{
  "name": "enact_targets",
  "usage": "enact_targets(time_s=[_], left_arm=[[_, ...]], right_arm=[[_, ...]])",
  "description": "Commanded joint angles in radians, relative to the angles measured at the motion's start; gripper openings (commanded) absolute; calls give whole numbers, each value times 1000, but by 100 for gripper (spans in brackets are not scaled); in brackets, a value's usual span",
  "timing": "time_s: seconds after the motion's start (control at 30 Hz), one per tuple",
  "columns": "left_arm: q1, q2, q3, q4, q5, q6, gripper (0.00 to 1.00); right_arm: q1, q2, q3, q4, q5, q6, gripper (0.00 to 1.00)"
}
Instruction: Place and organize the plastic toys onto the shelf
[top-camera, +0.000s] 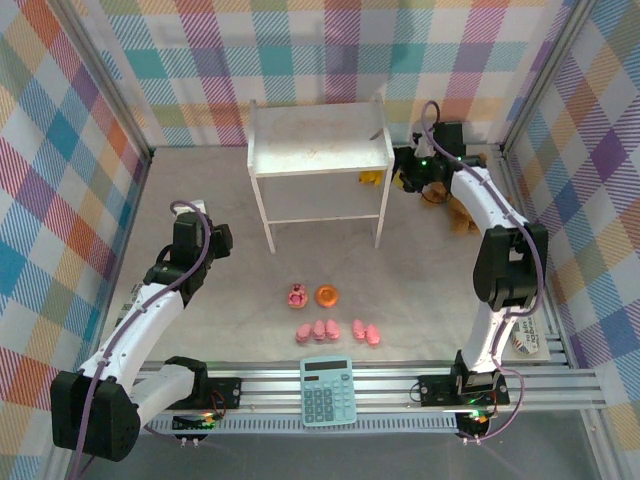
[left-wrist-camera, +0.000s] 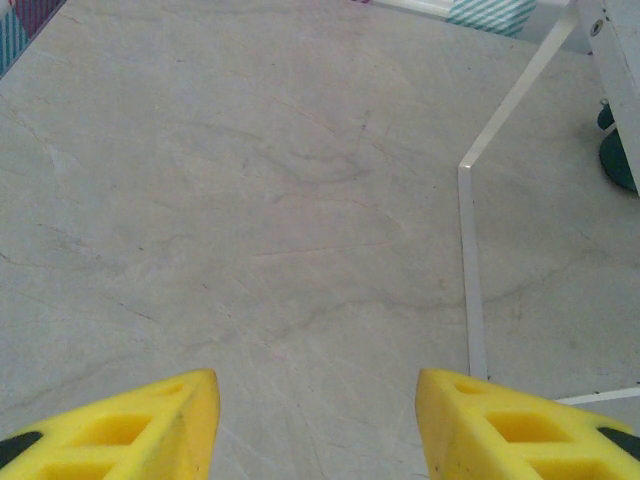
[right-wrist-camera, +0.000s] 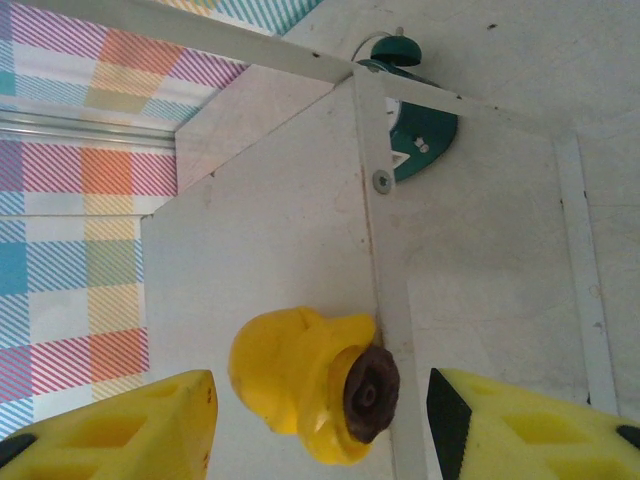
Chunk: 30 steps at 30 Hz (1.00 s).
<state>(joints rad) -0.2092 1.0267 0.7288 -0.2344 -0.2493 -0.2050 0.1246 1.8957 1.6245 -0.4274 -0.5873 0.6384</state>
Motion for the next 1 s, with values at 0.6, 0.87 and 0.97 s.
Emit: enact_targets(time_s=[0.6, 0.87, 0.97], left_arm=[[-12, 10, 28, 18, -22, 17, 54], [-10, 5, 23, 15, -27, 20, 54], [-10, 4, 22, 14, -27, 21, 54]], right_arm=[[42, 83, 116, -99, -9, -70, 56], [45, 91, 127, -111, -10, -80, 38], [46, 90, 126, -119, -12, -86, 31]])
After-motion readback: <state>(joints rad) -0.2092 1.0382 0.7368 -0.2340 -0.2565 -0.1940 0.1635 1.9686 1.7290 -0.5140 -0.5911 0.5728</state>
